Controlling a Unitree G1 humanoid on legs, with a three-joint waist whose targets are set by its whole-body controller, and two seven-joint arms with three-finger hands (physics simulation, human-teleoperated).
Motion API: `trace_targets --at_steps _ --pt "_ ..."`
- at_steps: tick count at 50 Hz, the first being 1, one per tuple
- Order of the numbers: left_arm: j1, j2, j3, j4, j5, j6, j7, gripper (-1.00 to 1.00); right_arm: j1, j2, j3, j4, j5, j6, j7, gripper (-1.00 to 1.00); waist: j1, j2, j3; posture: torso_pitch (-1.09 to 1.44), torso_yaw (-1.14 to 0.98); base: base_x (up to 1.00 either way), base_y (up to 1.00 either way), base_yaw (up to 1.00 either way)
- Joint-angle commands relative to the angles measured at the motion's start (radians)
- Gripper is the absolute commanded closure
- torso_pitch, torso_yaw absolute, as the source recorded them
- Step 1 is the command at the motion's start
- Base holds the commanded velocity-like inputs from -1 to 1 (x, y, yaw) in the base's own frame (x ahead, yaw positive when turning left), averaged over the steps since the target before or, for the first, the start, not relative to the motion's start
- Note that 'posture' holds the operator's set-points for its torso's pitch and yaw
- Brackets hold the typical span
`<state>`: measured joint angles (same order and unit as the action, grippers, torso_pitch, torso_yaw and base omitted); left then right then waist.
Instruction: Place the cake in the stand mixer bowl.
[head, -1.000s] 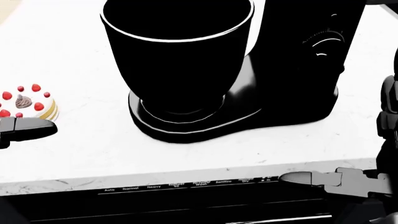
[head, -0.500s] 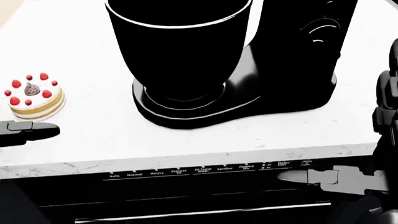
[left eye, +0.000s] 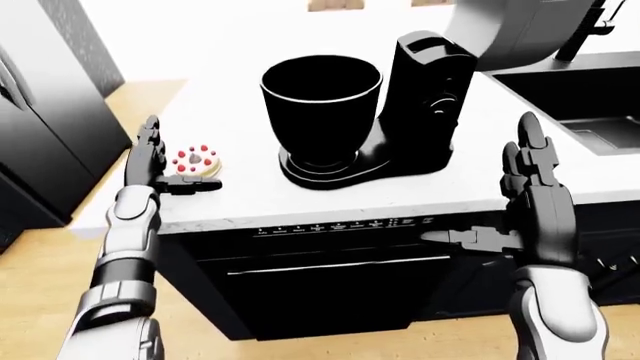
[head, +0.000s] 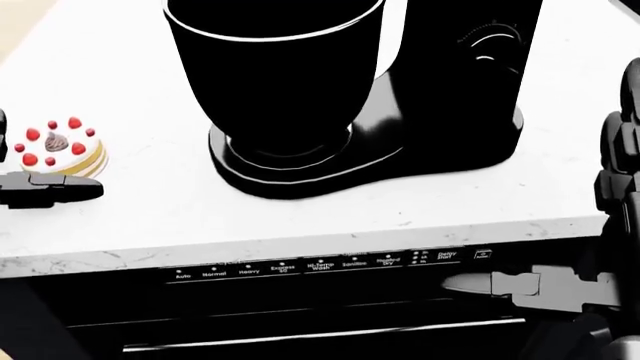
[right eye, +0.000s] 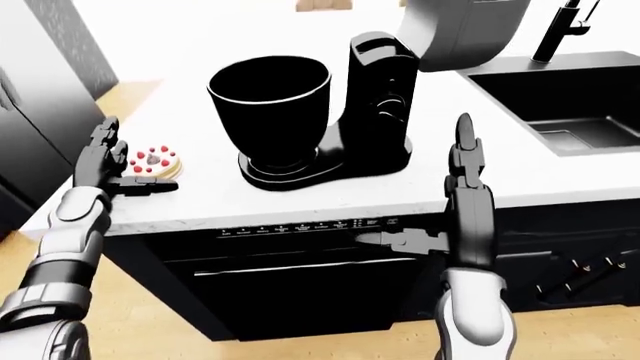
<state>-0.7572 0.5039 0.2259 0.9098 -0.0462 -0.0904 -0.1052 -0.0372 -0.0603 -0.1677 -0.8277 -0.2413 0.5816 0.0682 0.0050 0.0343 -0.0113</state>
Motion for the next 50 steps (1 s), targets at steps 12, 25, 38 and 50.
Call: trace_targets --at_steps 12,25,38,50 --pt "-0.024 0.01 -0.039 0.115 0.138 -0.007 -0.029 -1.0 -0.018 -0.005 -0.002 -0.032 0.004 -0.044 -0.001 -1.0 -0.007 0.003 -0.014 0.0 0.0 0.0 0.0 0.0" --pt "0.037 -0.023 -0.065 0.098 0.239 0.005 -0.125 1.0 -0.012 -0.002 -0.014 -0.052 0.024 -0.051 0.002 -1.0 -0.001 0.006 -0.024 0.0 0.0 0.0 0.0 0.0" --pt "-0.016 0.008 -0.034 -0.08 0.233 0.15 -0.188 1.0 -0.01 -0.005 -0.006 -0.042 0.028 -0.061 0.001 -1.0 -0.005 0.011 -0.03 0.0 0.0 0.0 0.0 0.0" --pt "-0.105 0.058 -0.013 -0.306 0.248 0.341 -0.259 1.0 -0.011 -0.003 -0.003 -0.036 0.023 -0.062 0.002 -1.0 -0.006 -0.006 -0.013 0.0 0.0 0.0 0.0 0.0"
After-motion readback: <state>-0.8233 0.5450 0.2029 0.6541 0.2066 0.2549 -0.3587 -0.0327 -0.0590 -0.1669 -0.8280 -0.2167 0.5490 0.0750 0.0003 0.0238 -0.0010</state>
